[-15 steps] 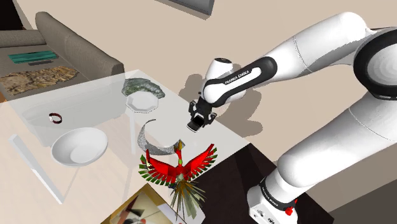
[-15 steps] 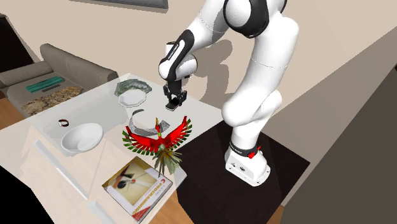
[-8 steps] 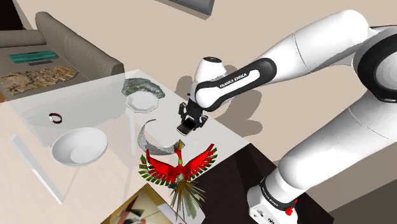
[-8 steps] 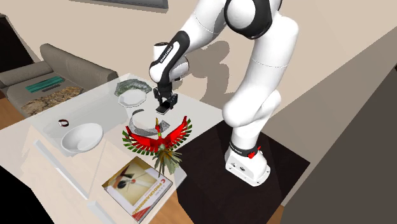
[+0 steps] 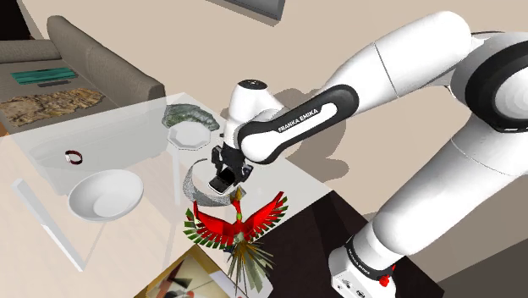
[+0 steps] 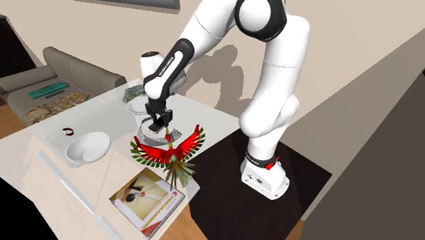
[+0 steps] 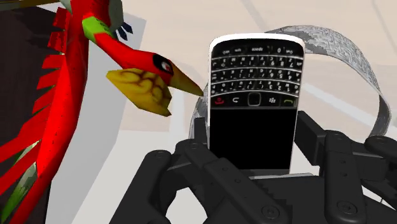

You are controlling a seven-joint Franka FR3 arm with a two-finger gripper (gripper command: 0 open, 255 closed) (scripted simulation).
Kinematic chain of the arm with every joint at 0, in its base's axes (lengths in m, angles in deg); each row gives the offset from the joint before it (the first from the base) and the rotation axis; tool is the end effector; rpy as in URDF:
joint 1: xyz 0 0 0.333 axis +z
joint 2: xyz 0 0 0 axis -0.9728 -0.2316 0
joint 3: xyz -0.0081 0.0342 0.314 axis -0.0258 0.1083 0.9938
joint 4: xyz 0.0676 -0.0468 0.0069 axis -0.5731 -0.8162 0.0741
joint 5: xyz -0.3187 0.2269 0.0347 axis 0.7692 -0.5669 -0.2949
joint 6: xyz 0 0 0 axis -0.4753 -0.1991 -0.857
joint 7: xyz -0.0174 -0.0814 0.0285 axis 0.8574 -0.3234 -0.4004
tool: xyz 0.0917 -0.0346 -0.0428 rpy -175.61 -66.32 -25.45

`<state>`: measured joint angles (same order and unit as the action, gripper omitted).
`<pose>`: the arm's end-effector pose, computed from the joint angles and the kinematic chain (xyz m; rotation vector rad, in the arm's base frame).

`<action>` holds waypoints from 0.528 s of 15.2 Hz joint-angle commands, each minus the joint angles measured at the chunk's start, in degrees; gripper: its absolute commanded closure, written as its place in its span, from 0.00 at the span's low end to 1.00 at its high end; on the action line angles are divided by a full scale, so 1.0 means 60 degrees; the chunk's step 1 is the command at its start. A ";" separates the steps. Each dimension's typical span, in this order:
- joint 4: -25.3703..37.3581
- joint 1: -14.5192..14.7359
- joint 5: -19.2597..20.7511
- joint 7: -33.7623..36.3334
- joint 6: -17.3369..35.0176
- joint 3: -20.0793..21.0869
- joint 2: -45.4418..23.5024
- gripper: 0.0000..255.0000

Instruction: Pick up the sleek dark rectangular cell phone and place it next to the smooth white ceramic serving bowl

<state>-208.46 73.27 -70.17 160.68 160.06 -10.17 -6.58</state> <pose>0.4276 0.2290 0.3028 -2.5719 1.6924 -0.0138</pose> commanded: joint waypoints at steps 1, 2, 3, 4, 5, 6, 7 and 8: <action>0.0476 0.0242 0.0445 0.0837 -0.0098 0.0231 -0.0432 1.00; 0.0683 0.0381 0.0646 0.1201 -0.0145 0.0307 -0.0624 1.00; 0.0901 0.0523 0.0855 0.1564 -0.0199 0.0378 -0.0824 1.00; 0.1131 0.0678 0.1069 0.1924 -0.0262 0.0434 -0.1032 1.00; 0.1371 0.0851 0.1283 0.2277 -0.0332 0.0469 -0.1247 1.00; 0.1622 0.1032 0.1496 0.2624 -0.0411 0.0495 -0.1468 1.00; 0.1885 0.1216 0.1710 0.2963 -0.0498 0.0516 -0.1695 1.00; 0.2158 0.1416 0.1917 0.3289 -0.0593 0.0519 -0.1926 1.00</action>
<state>-196.87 80.68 -59.54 178.44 157.23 -7.32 -17.30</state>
